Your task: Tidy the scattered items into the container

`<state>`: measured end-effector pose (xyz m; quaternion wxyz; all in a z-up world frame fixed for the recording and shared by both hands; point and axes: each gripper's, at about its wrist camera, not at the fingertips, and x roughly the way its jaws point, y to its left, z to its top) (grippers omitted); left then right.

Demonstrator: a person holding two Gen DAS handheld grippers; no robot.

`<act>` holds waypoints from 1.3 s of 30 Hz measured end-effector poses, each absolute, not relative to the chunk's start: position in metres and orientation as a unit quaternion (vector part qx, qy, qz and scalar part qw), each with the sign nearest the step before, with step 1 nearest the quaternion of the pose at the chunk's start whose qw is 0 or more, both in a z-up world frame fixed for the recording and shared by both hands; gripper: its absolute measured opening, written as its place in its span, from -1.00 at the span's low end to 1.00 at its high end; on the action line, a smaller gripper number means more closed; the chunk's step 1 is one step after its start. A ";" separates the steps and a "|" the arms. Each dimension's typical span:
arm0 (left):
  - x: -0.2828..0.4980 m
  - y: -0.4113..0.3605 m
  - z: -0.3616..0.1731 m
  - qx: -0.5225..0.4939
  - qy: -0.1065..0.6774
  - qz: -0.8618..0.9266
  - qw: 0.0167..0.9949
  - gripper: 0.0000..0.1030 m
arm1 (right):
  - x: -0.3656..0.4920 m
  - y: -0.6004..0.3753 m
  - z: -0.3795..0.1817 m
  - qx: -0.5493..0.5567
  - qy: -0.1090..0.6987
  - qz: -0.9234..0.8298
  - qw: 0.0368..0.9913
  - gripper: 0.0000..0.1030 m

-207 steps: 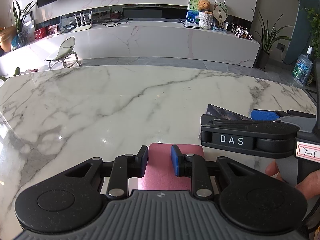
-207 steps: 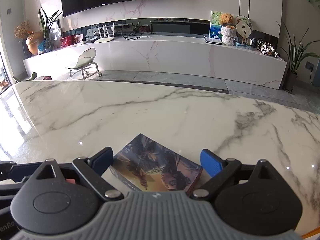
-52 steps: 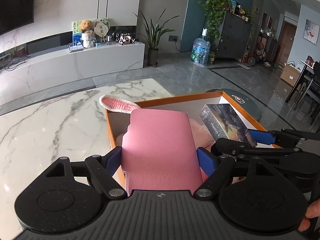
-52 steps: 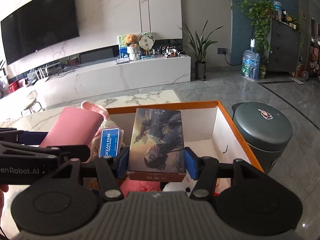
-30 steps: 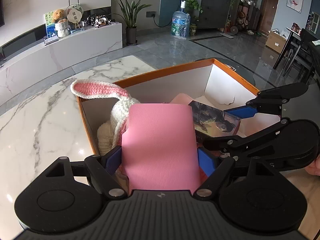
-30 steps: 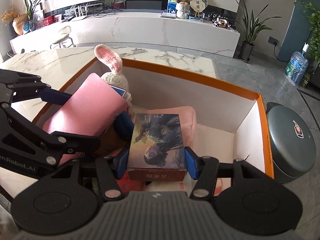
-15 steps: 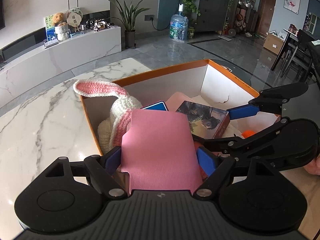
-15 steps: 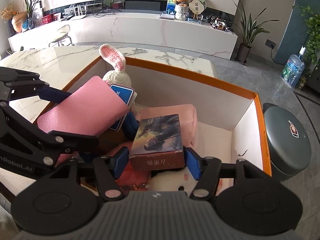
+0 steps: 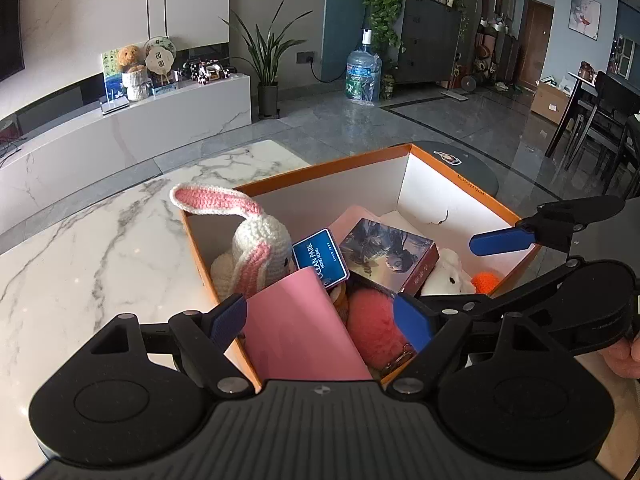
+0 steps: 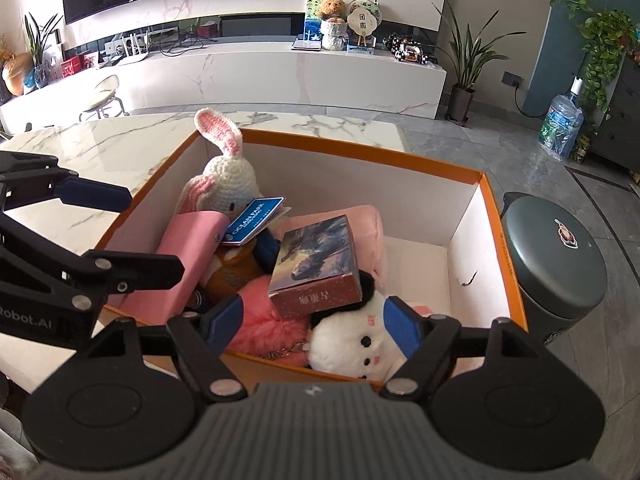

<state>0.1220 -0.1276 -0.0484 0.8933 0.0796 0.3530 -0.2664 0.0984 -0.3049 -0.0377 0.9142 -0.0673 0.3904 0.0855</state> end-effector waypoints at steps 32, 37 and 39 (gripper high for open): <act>0.048 -0.078 0.033 0.012 0.198 -0.187 0.962 0.87 | -0.022 -0.267 0.059 0.059 0.167 -0.078 0.981 0.73; 0.042 -0.073 0.009 0.016 0.231 -0.165 0.959 0.87 | -0.033 -0.258 0.033 0.079 0.198 -0.102 0.972 0.82; 0.038 -0.071 -0.001 0.019 0.238 -0.161 0.958 0.87 | -0.037 -0.253 0.023 0.075 0.210 -0.111 0.968 0.83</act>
